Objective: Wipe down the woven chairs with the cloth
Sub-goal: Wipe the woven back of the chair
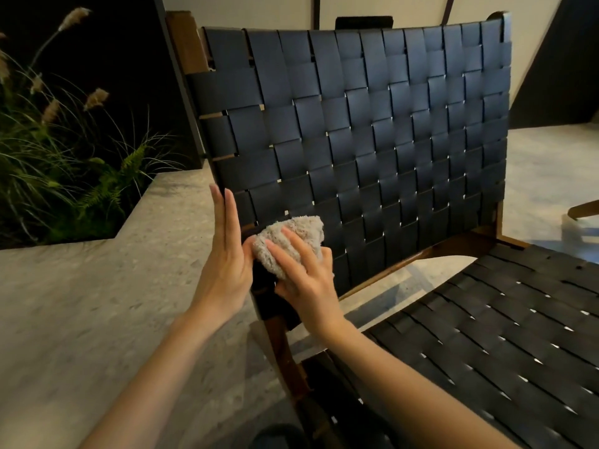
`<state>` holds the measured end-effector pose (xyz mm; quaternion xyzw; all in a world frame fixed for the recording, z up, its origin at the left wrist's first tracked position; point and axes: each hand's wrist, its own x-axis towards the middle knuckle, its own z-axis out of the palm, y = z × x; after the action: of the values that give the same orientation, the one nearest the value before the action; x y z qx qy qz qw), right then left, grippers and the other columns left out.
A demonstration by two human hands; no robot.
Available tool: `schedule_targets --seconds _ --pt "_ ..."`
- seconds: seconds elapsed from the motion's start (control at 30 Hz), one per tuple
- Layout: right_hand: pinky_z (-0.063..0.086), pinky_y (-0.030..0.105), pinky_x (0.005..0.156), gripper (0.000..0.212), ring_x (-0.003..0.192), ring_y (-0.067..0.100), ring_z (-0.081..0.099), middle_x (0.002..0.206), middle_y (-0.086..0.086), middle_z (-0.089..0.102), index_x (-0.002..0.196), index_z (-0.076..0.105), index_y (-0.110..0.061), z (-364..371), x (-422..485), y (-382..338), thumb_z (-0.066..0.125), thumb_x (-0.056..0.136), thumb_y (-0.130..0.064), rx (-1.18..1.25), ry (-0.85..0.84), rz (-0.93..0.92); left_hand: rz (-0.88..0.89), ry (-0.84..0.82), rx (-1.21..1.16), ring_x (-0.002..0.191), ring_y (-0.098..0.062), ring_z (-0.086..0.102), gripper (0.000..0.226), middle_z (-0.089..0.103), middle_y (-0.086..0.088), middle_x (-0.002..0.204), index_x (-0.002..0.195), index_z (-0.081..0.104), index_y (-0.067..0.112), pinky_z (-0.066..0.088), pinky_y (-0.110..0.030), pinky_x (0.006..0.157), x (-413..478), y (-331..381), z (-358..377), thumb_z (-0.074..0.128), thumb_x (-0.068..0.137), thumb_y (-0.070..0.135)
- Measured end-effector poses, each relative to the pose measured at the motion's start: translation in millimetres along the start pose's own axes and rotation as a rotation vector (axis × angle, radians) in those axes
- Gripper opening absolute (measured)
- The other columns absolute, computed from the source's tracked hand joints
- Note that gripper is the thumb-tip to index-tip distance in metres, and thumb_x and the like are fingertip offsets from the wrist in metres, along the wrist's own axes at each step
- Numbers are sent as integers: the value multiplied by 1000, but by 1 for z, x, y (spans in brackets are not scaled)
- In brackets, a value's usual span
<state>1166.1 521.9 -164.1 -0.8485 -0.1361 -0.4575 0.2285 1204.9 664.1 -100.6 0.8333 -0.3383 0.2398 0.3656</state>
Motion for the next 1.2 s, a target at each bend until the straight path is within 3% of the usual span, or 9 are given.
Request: schedule_targets --seconds 0.1,0.23,0.37,0.53,0.73,0.9,1.07,1.13,1.2 --pt "28 31 99 69 132 27 38 150 5 35 142 33 -26 -14 -1 40 64 83 -8 -115 -1 107 -24 -34 51 132 15 -20 80 -42 13 144 144 -20 23 40 1 65 -5 4 4 42 94 30" --pt "31 31 92 66 122 35 38 149 10 35 144 39 -21 -32 -3 88 57 83 0 -246 43 307 -54 -35 137 136 -15 -3 85 -41 2 143 143 -22 22 43 -15 82 -10 8 8 45 92 34" --pt "39 48 95 70 121 38 30 152 6 27 148 28 -26 -56 7 137 52 88 1 -262 129 862 -56 -55 146 136 -18 -1 85 -42 1 143 142 -23 23 46 -23 85 -9 10 5 37 87 44" --pt "35 47 106 64 129 34 25 154 5 21 150 19 -27 -65 18 152 42 96 -3 -127 136 1050 -35 -36 123 136 -14 -10 85 -40 1 144 144 -21 22 36 -26 95 -10 8 7 37 86 44" --pt "35 36 100 73 123 18 27 146 7 23 145 29 -19 -18 -17 50 48 81 11 28 147 821 -40 -36 101 134 -9 -17 89 -37 -1 146 144 -19 20 40 -20 90 -10 7 7 50 90 32" --pt "12 17 108 71 133 12 12 153 -3 7 146 16 -35 1 -60 -24 53 87 -22 196 -150 423 -63 -22 114 133 -3 -20 88 -35 -2 145 144 -18 17 40 -21 91 -9 12 9 54 92 25" --pt "19 48 108 76 134 40 27 151 4 6 144 13 -36 -15 -73 14 56 83 -22 -46 -384 30 -71 6 125 127 17 -28 88 -30 -3 146 145 -14 13 36 -16 89 -10 14 8 56 92 20" --pt "23 50 106 88 136 38 22 150 6 9 143 18 -32 -19 -77 40 68 75 -8 -84 -324 101 -69 13 125 130 13 -26 87 -29 -2 147 145 -13 13 39 -19 89 -12 15 9 55 92 20" --pt "28 53 106 84 136 35 19 150 8 12 142 19 -32 -27 -76 68 66 78 -5 -75 -224 382 -77 2 118 134 1 -19 86 -29 -1 148 144 -15 16 45 -21 84 -14 16 10 54 92 21"
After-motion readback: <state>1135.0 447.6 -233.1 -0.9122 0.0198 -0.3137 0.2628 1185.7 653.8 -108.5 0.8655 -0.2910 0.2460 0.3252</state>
